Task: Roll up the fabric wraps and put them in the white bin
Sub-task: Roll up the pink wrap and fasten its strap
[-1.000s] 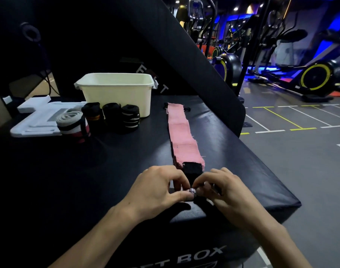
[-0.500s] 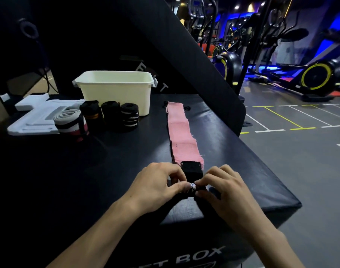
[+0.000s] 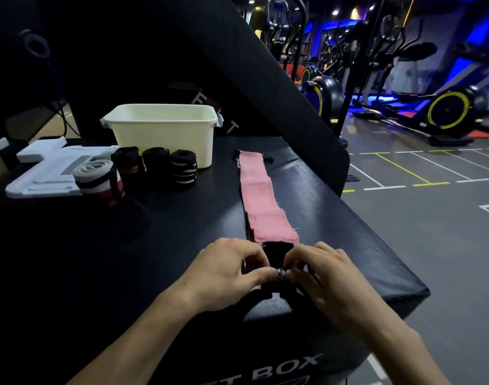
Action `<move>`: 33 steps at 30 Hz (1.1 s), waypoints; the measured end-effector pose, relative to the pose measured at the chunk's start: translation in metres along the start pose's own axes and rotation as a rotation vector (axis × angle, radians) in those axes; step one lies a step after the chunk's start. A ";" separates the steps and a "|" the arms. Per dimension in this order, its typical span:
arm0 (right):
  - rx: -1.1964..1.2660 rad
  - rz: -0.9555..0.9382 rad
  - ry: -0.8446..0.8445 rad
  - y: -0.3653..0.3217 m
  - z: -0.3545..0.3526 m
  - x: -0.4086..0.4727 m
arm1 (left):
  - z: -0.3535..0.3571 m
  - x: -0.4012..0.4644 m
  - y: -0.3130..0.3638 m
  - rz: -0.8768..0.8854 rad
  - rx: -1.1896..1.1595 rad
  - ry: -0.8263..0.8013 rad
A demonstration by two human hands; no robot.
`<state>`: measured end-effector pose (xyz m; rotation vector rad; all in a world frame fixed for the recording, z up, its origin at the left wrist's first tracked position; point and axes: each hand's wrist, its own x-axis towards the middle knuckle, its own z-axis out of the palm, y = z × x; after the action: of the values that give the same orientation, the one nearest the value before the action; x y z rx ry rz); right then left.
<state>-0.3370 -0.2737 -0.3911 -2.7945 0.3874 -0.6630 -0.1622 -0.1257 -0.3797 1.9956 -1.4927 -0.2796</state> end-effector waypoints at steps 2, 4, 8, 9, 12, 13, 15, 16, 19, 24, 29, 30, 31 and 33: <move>-0.039 -0.007 0.027 -0.005 0.002 0.000 | 0.002 0.001 0.001 -0.036 0.008 -0.003; -0.084 -0.016 0.066 -0.009 0.004 0.000 | 0.004 0.003 0.001 -0.066 0.012 0.001; -0.075 -0.041 0.079 -0.008 0.007 -0.005 | 0.006 0.006 0.001 -0.115 -0.004 0.002; -0.078 -0.048 0.098 -0.008 0.008 -0.005 | 0.007 0.006 0.001 -0.124 -0.001 0.003; -0.088 -0.071 0.156 -0.007 0.012 0.001 | 0.007 0.007 0.003 -0.133 0.035 0.020; -0.092 -0.070 0.162 -0.006 0.013 0.002 | 0.007 0.007 0.004 -0.127 0.038 0.037; -0.090 -0.055 0.169 -0.001 0.014 0.004 | 0.007 0.005 0.006 -0.081 0.038 0.099; -0.086 -0.049 0.171 0.001 0.014 0.005 | 0.006 0.003 0.007 -0.041 0.052 0.121; -0.091 -0.040 0.161 0.002 0.016 0.006 | 0.000 -0.001 0.006 0.056 0.156 0.128; -0.099 -0.027 0.177 -0.001 0.018 0.012 | 0.000 -0.001 0.004 0.083 0.187 0.156; 0.040 0.023 0.135 0.000 0.018 0.011 | 0.003 0.005 0.001 0.015 0.123 0.153; 0.051 0.028 0.146 -0.002 0.017 0.011 | 0.003 0.006 0.001 0.003 0.105 0.149; 0.047 0.024 0.149 -0.003 0.016 0.012 | 0.004 0.006 0.002 -0.004 0.090 0.145; 0.031 0.009 0.128 -0.004 0.011 0.013 | 0.004 0.007 0.002 -0.016 0.068 0.133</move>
<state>-0.3198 -0.2718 -0.3945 -2.7273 0.4101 -0.8415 -0.1638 -0.1341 -0.3803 2.0385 -1.4199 -0.1016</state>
